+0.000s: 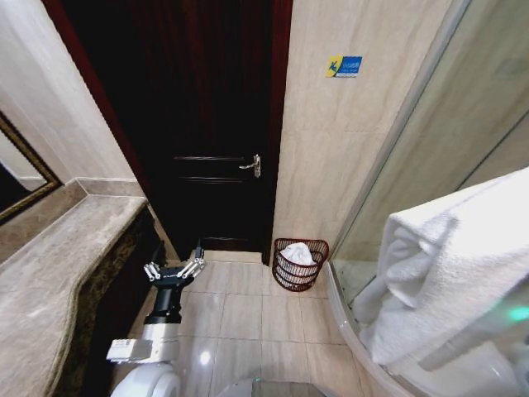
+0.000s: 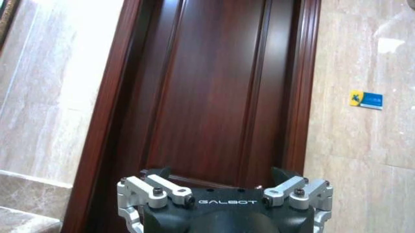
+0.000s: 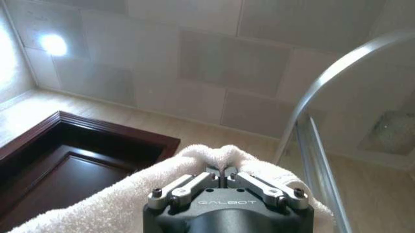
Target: Discard the used towel into the hamper.
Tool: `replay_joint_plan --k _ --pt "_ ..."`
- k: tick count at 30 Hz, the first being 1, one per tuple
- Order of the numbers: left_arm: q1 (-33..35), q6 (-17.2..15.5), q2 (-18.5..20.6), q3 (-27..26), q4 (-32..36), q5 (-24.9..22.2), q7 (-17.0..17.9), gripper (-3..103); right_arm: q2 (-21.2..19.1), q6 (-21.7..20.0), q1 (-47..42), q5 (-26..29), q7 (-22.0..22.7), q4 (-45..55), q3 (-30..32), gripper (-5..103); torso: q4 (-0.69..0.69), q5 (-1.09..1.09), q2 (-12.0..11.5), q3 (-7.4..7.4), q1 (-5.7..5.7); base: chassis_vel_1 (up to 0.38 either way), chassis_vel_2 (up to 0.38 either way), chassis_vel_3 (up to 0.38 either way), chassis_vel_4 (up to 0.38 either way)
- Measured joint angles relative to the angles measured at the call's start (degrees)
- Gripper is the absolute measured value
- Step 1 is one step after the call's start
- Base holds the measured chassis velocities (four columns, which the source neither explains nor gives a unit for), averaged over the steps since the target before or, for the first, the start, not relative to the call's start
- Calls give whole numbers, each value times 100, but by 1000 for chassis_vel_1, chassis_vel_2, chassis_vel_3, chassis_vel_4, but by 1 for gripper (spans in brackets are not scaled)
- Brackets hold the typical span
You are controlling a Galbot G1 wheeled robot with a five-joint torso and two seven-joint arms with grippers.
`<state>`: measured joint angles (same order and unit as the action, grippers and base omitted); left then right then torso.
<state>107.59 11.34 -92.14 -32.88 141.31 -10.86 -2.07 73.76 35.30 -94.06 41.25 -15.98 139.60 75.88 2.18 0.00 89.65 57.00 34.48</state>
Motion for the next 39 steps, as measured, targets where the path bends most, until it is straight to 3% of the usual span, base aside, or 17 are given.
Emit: replay_joint_plan --k 39 --pt "0 0 0 0 0 0 0 100 -109 65 122 40 9 -55 -218 2 0 3 -20 -11 -10 96 97 -92 -94"
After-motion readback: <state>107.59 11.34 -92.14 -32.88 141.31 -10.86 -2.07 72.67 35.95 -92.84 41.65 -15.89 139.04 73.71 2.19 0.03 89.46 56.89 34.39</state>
